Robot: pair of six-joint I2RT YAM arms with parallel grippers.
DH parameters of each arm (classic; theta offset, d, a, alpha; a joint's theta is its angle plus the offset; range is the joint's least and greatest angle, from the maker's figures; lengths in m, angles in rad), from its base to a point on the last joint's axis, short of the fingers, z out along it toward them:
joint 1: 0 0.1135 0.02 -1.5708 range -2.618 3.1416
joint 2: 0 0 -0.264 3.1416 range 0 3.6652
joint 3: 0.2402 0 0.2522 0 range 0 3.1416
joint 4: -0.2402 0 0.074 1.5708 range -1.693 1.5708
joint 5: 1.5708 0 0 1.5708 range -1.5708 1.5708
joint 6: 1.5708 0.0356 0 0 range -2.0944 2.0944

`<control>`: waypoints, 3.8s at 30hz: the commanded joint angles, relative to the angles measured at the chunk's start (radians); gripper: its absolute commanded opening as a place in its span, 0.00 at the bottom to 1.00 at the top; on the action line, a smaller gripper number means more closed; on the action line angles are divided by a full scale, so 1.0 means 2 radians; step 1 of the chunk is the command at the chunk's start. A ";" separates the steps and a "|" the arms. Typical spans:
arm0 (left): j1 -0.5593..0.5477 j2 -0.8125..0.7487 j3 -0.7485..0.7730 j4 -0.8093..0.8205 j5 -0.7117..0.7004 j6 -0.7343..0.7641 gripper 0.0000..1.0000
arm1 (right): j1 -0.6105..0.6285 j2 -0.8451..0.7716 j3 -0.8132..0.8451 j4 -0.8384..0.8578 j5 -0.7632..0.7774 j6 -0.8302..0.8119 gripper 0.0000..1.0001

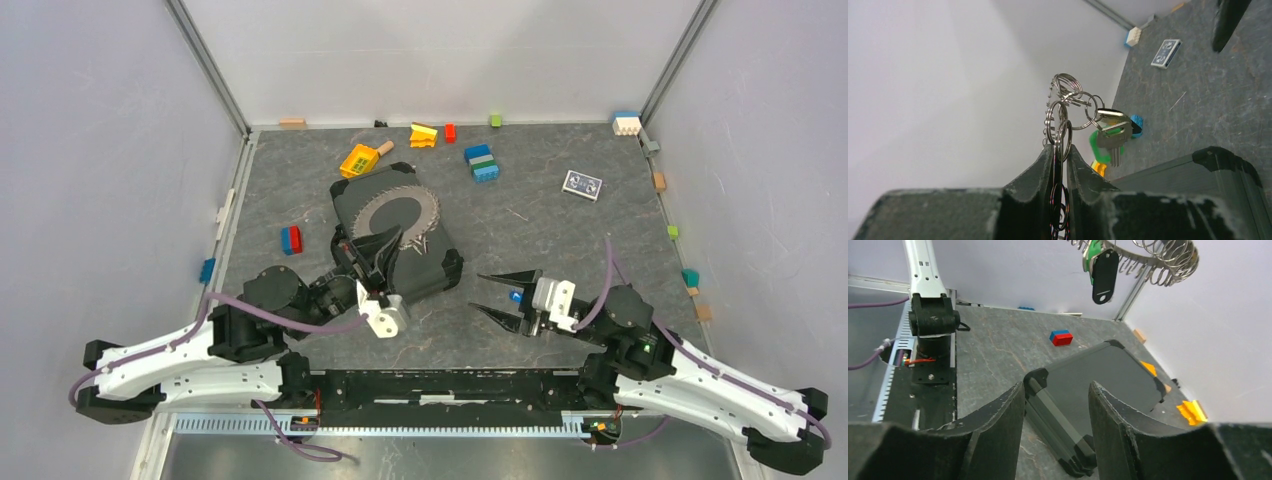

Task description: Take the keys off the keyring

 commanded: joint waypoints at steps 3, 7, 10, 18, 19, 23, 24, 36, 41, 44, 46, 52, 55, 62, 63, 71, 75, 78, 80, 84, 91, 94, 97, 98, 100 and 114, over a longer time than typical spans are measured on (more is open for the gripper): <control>0.001 -0.029 -0.002 0.024 0.089 0.029 0.02 | 0.001 0.030 0.017 0.059 -0.028 0.071 0.55; 0.000 -0.035 -0.004 0.011 0.126 0.029 0.02 | 0.001 0.036 -0.006 0.124 -0.071 0.084 0.53; 0.001 -0.033 0.002 0.001 0.147 0.019 0.02 | 0.001 0.038 -0.018 0.163 -0.068 0.087 0.53; 0.001 -0.034 0.010 -0.014 0.200 -0.003 0.02 | 0.001 0.054 -0.028 0.251 -0.107 0.095 0.53; 0.001 -0.034 0.010 -0.014 0.203 -0.004 0.02 | 0.001 0.061 -0.025 0.257 -0.112 0.100 0.53; 0.000 -0.031 0.011 -0.014 0.216 -0.010 0.02 | 0.001 0.079 -0.021 0.282 -0.118 0.118 0.52; 0.001 -0.030 0.011 -0.014 0.218 -0.010 0.02 | 0.001 0.082 -0.022 0.290 -0.119 0.122 0.52; 0.001 -0.023 0.010 -0.014 0.227 -0.014 0.02 | 0.001 0.121 -0.029 0.363 -0.132 0.174 0.51; 0.000 -0.022 0.008 -0.014 0.227 -0.013 0.02 | 0.001 0.133 -0.029 0.375 -0.134 0.183 0.51; 0.000 -0.022 0.009 -0.014 0.227 -0.013 0.02 | 0.001 0.139 -0.029 0.379 -0.133 0.186 0.50; 0.000 -0.021 0.009 -0.014 0.227 -0.013 0.02 | 0.001 0.142 -0.031 0.383 -0.130 0.190 0.50; 0.000 -0.018 0.011 -0.014 0.229 -0.013 0.02 | 0.001 0.152 -0.033 0.388 -0.123 0.193 0.50; 0.001 -0.018 0.012 -0.014 0.231 -0.014 0.02 | 0.001 0.156 -0.034 0.390 -0.122 0.194 0.50; 0.000 -0.016 0.014 -0.014 0.234 -0.015 0.02 | 0.001 0.169 -0.033 0.392 -0.117 0.193 0.50; 0.001 -0.016 0.014 -0.014 0.234 -0.015 0.02 | 0.001 0.171 -0.032 0.392 -0.118 0.194 0.50; 0.001 -0.018 0.014 -0.014 0.233 -0.014 0.02 | 0.001 0.169 -0.038 0.393 -0.119 0.194 0.37; 0.000 -0.019 0.013 -0.014 0.232 -0.014 0.02 | 0.001 0.167 -0.040 0.395 -0.120 0.196 0.22; 0.001 -0.020 0.013 -0.014 0.229 -0.013 0.02 | 0.001 0.164 -0.042 0.393 -0.123 0.197 0.17; 0.001 -0.023 0.012 -0.014 0.225 -0.013 0.02 | 0.001 0.161 -0.045 0.391 -0.126 0.197 0.15; 0.001 -0.029 0.007 -0.014 0.210 -0.008 0.02 | 0.001 0.147 -0.048 0.374 -0.136 0.192 0.06; 0.000 -0.045 -0.013 -0.008 0.194 -0.015 0.02 | 0.001 0.122 -0.020 0.300 -0.143 0.193 0.00; 0.001 -0.047 -0.018 -0.008 0.194 -0.022 0.02 | 0.001 0.118 -0.006 0.279 -0.148 0.192 0.00; 0.001 -0.049 -0.022 -0.008 0.192 -0.027 0.02 | 0.001 0.120 0.010 0.262 -0.157 0.192 0.00; 0.000 -0.049 -0.024 -0.008 0.191 -0.028 0.02 | 0.001 0.120 0.016 0.254 -0.161 0.192 0.00; 0.001 -0.049 -0.027 -0.008 0.190 -0.031 0.02 | 0.001 0.120 0.027 0.241 -0.165 0.192 0.00; 0.001 -0.067 -0.054 -0.007 0.209 -0.075 0.02 | 0.001 0.104 0.094 0.126 -0.129 0.164 0.00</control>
